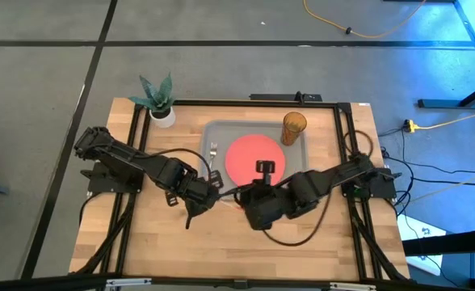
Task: Pick and place plate/cup/fork/spoon on tray
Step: Put the orange spoon on the right side of the orange fork on the gray serving tray
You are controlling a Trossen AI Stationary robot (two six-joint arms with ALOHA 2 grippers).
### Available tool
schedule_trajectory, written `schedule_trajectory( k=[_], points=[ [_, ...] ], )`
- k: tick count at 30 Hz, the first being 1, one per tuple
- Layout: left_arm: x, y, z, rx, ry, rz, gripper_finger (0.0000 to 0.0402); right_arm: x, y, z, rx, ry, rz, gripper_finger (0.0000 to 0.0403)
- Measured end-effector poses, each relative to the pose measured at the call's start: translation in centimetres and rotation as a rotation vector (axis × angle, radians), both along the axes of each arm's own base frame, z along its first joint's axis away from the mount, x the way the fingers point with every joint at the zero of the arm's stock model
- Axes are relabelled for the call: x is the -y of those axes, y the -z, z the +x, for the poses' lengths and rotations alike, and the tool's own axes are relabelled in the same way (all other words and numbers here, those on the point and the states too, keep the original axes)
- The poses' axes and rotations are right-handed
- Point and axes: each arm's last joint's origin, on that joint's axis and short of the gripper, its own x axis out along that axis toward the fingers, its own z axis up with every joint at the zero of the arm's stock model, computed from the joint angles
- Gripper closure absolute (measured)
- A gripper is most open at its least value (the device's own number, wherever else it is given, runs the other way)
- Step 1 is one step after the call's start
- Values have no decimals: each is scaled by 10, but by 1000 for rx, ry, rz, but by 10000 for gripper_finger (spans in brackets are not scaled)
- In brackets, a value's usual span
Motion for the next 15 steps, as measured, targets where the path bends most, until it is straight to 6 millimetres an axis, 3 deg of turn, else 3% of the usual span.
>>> schedule_trajectory(
  k=[5, 10, 15],
  points=[
    [-2, 0, 3, 5, 166, 70, 401, -1, -24, -21, 55, -19, 18, 361],
    [-4, 18, 10, -56, 309, 246, 401, 4, -45, -40, 107, -28, 36, 361],
    [-15, 37, 19, -122, 297, 285, 401, 11, -59, -52, 157, 5, 53, 361]
  ],
)
